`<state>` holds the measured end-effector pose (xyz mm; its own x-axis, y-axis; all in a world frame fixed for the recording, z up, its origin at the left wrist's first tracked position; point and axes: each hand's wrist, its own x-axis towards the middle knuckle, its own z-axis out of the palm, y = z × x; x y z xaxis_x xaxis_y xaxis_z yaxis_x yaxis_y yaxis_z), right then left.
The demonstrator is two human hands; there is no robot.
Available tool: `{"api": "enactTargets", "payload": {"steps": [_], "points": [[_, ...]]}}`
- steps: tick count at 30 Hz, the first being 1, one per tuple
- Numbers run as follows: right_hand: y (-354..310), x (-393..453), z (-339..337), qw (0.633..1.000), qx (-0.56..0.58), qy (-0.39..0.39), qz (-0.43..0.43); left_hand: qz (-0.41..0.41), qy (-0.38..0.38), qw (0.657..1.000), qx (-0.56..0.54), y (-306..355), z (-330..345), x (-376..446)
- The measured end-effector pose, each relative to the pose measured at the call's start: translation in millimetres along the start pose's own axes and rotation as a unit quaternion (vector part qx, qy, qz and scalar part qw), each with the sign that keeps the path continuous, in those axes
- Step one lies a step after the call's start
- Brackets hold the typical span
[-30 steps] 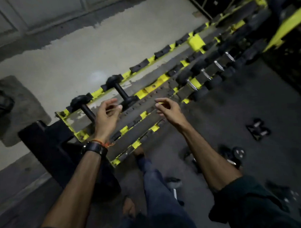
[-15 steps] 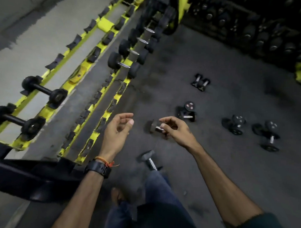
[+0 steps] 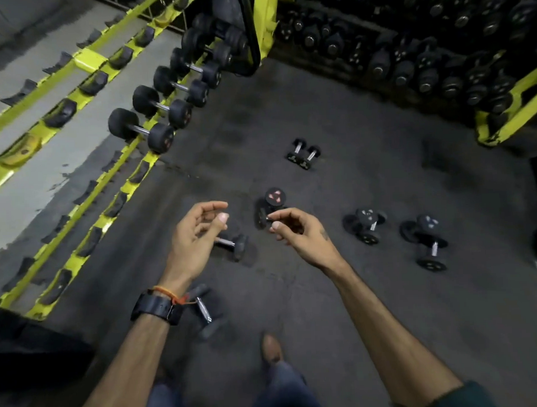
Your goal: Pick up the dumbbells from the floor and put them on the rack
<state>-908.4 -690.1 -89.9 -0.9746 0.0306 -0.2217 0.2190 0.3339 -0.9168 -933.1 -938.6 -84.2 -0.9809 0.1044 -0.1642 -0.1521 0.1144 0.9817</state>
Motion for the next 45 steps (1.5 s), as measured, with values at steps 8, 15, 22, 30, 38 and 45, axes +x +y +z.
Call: {"api": "enactTargets", "payload": {"steps": [8,15,22,30,38,45], "points": [[30.0,-10.8,-112.1,0.999,0.052,-0.003,0.005,-0.008,-0.008,1.000,-0.007,27.2,116.3,-3.2],[44.9,43.2,-163.5,0.997,0.073,0.015,0.026,0.017,-0.022,1.000,0.004,39.5,162.0,60.9],[50.0,107.4,-253.0,0.995,0.078,0.052,0.028,0.018,-0.070,0.997,0.007,67.9,248.9,150.1],[116.1,254.4,-394.3,0.995,0.058,0.065,0.050,-0.003,-0.093,0.995,0.035,56.9,380.3,326.1],[165.6,467.8,-503.5,0.994,0.041,-0.027,0.094,-0.085,-0.037,0.995,0.029,55.6,492.4,493.1],[211.4,635.4,-529.3,0.986,0.030,-0.056,0.153,-0.121,-0.006,0.992,0.043,23.5,531.1,639.9]]}}
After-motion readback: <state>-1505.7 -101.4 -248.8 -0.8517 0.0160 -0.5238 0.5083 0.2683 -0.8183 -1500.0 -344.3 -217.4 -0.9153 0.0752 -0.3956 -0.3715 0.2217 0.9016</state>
